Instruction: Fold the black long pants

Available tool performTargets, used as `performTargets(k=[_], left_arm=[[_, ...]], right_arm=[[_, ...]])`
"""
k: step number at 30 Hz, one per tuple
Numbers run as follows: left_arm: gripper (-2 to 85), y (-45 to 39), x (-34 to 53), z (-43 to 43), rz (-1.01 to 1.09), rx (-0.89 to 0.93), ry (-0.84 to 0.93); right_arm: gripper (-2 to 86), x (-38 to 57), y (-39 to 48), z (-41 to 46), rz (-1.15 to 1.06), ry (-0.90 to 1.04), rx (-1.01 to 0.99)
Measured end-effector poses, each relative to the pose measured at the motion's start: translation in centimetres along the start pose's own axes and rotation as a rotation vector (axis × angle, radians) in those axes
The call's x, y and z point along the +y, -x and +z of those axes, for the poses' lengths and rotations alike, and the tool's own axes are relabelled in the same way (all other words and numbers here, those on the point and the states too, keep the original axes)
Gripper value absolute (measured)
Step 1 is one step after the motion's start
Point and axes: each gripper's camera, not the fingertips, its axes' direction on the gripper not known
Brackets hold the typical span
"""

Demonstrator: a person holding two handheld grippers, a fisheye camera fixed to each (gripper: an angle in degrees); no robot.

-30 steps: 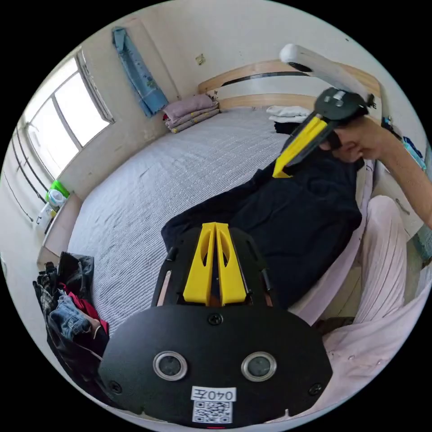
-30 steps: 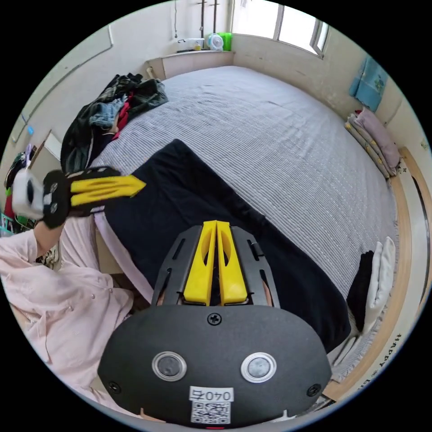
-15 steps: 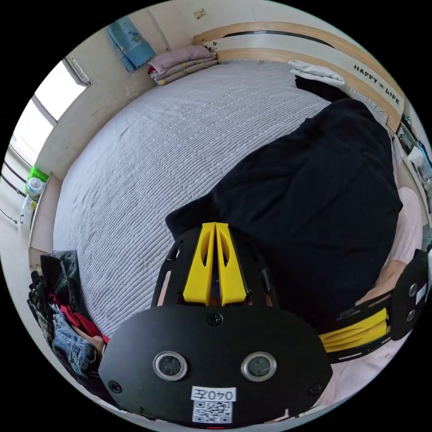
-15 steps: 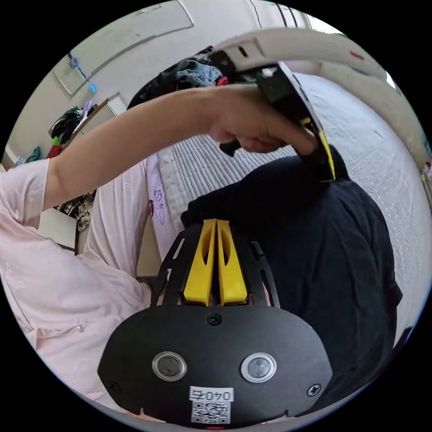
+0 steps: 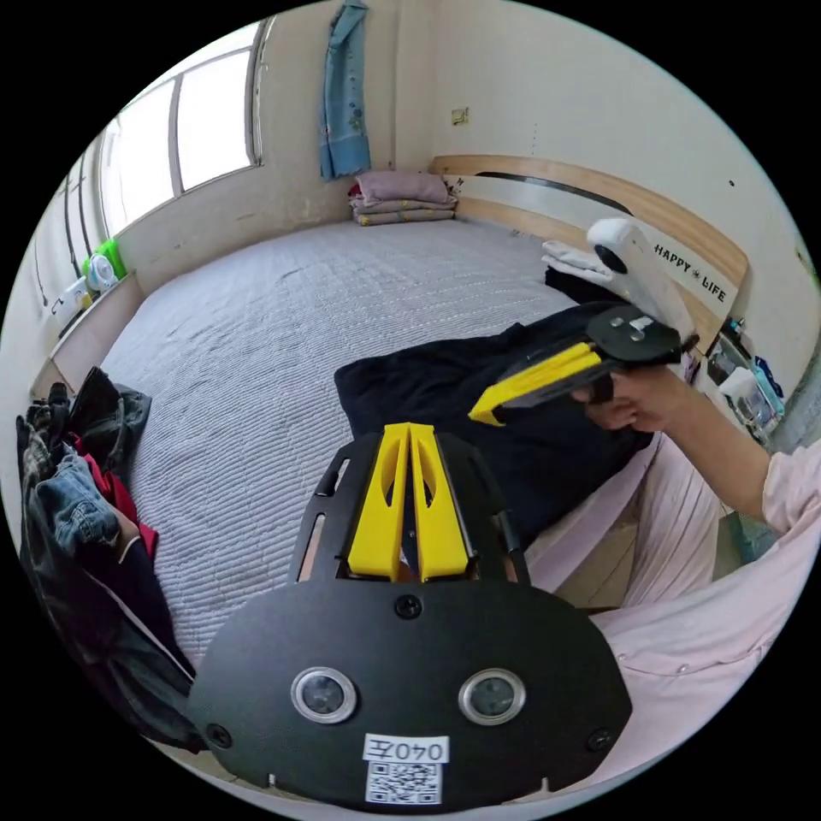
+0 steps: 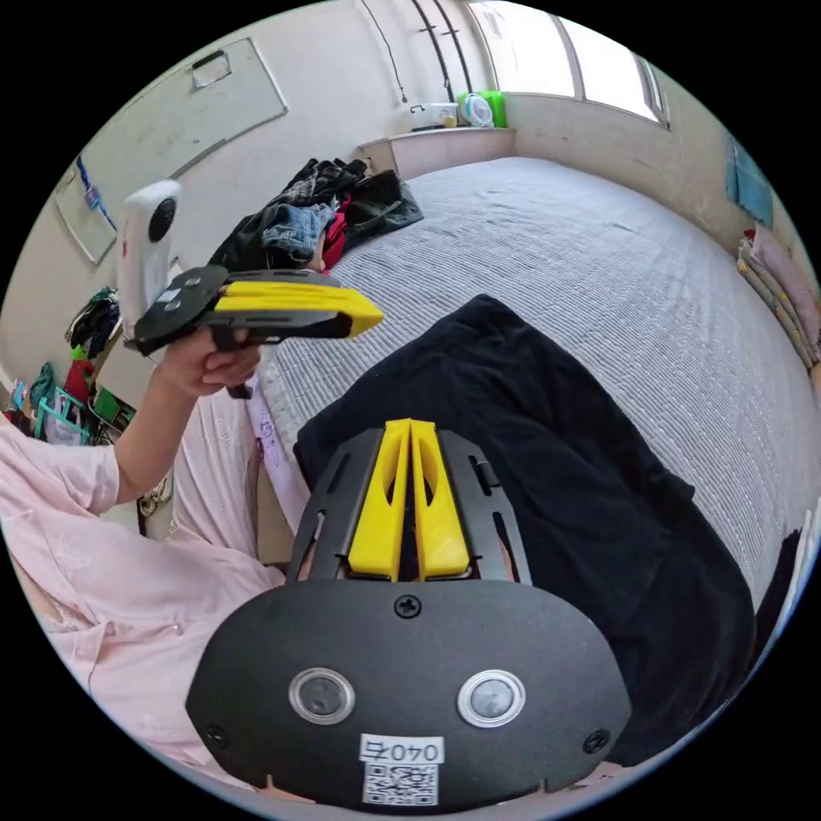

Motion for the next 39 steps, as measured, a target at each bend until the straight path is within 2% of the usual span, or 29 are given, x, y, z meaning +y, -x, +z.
performTargets(k=[4, 6, 7, 8, 10, 13, 15, 17, 19, 20, 24, 27, 28, 30, 31, 33, 35, 37, 39], left_arm=[[-0.9, -4.5, 3.9, 2.1, 0.04, -0.066, 0.121], [-0.9, -5.7, 4.7, 4.6, 0.062, -0.081, 0.223], [-0.9, -6.6, 5.3, 5.4, 0.097, -0.137, 0.19], [-0.9, -6.8, 5.4, 5.5, 0.102, -0.154, 0.189], [-0.9, -7.5, 5.3, 5.6, 0.151, -0.186, 0.209], [-0.9, -7.3, 5.2, 5.8, 0.167, -0.171, 0.215], [-0.9, -7.0, 4.5, 5.5, 0.182, -0.147, 0.244], [-0.9, -6.2, 3.1, 4.4, 0.19, -0.162, 0.215], [-0.9, -4.8, 0.2, 2.7, 0.161, -0.19, 0.077], [-0.9, -4.5, -0.7, 2.9, 0.162, -0.185, 0.071], [-0.9, -2.8, -5.7, 10.0, 0.191, -0.285, 0.195], [-1.0, -1.1, -5.7, 15.5, 0.174, -0.303, 0.275], [-1.0, -1.2, -5.7, 15.6, 0.173, -0.325, 0.268], [-0.9, -1.9, -6.0, 15.7, 0.233, -0.384, 0.296], [-0.9, -2.0, -6.0, 15.4, 0.25, -0.401, 0.291], [-0.9, -1.5, -6.0, 13.6, 0.221, -0.354, 0.27], [-0.9, -0.9, -5.4, 10.7, 0.153, -0.23, 0.197], [-0.9, -0.2, -3.9, 8.7, 0.083, -0.075, 0.174], [-0.9, 0.9, -2.3, 9.0, 0.015, -0.02, 0.217]], right_arm=[[-1.0, -2.9, -1.5, 2.0, 0.032, -0.02, -0.043], [-1.0, -4.0, -2.8, 4.7, 0.061, 0.051, -0.05], [-1.0, -4.1, -3.4, 5.4, 0.064, 0.087, -0.034], [-1.0, -3.7, -4.9, 5.8, 0.054, 0.095, -0.098], [-1.0, -2.6, -9.0, 4.6, 0.205, 0.055, -0.199], [-1.0, 0.4, -14.6, 1.2, 0.418, -0.011, -0.071], [-1.0, 2.4, -15.8, -2.4, 0.545, -0.076, 0.152], [-1.0, 2.8, -13.7, -4.7, 0.485, -0.143, 0.169], [-1.0, 2.1, -10.1, -5.3, 0.357, -0.135, 0.156], [-1.0, 1.5, -7.5, -4.7, 0.278, -0.098, 0.141], [-1.0, 1.2, -0.7, -0.6, 0.109, 0.036, 0.077], [-1.0, 4.0, -1.0, 1.5, 0.144, 0.14, 0.223], [-1.0, 5.0, -1.6, 1.2, 0.174, 0.11, 0.196], [-1.0, 8.2, -4.3, -1.0, 0.389, 0.009, 0.025], [-1.0, 8.8, -4.2, -1.7, 0.42, -0.008, 0.049], [-1.0, 9.5, -0.9, -4.5, 0.421, -0.04, 0.298], [-1.0, 9.5, 2.7, -5.5, 0.345, -0.065, 0.382], [-1.0, 9.8, 5.5, -5.3, 0.28, -0.069, 0.326], [-1.0, 10.4, 7.0, -3.1, 0.276, 0.039, 0.273]])
